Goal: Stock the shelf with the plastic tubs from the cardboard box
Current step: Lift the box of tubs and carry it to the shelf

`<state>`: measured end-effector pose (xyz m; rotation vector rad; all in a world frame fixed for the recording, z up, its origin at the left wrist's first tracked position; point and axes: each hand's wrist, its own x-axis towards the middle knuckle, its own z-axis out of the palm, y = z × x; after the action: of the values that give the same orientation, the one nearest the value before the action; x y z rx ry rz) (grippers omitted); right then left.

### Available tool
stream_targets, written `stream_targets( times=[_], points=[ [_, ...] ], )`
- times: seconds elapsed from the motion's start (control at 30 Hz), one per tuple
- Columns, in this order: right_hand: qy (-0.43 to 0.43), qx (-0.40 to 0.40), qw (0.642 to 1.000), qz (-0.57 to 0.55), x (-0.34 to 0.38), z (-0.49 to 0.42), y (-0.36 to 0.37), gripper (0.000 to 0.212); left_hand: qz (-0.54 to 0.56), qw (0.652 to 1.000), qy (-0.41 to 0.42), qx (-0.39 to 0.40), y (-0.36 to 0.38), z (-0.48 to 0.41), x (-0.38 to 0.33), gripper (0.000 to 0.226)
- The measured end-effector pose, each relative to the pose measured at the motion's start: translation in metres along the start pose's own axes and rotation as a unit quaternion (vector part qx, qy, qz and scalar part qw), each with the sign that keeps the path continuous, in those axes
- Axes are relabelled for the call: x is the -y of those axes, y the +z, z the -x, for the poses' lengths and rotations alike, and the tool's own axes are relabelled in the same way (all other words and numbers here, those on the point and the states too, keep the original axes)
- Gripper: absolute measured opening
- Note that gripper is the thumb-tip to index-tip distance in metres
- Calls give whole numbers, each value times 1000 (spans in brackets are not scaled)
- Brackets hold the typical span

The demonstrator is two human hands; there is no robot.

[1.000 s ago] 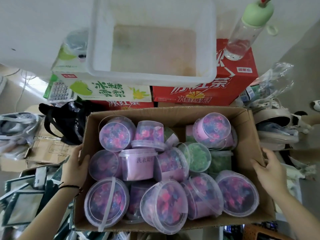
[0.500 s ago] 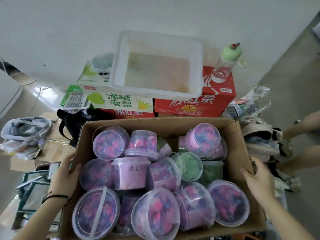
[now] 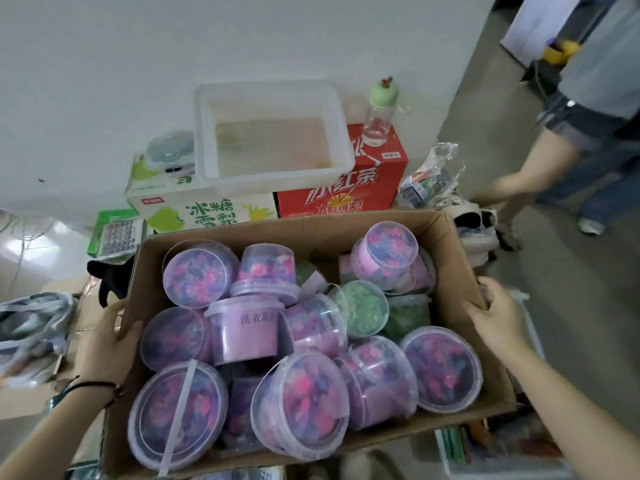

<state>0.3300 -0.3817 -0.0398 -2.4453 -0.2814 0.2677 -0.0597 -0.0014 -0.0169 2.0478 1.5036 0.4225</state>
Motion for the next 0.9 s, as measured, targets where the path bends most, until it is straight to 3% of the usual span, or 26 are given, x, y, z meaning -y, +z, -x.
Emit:
stream_targets(
  times=[0.17,0.3,0.57,0.9],
  points=[
    [42,-61,997,-2,-19,66,-23,47,10,996,66,50,-17,-5,-18,36],
    [93,-83,992,-29,-41,110,-42,47,-43,989,110,87,-15,-14,-30,36],
    [165,-187,966,-67,-104,186,-81,44,-42,969,181,161,31,-4,-84,36],
    [309,-267,906,-109,-190,303,-157,46,-29,903,341,260,103,78,-215,59]
  ],
)
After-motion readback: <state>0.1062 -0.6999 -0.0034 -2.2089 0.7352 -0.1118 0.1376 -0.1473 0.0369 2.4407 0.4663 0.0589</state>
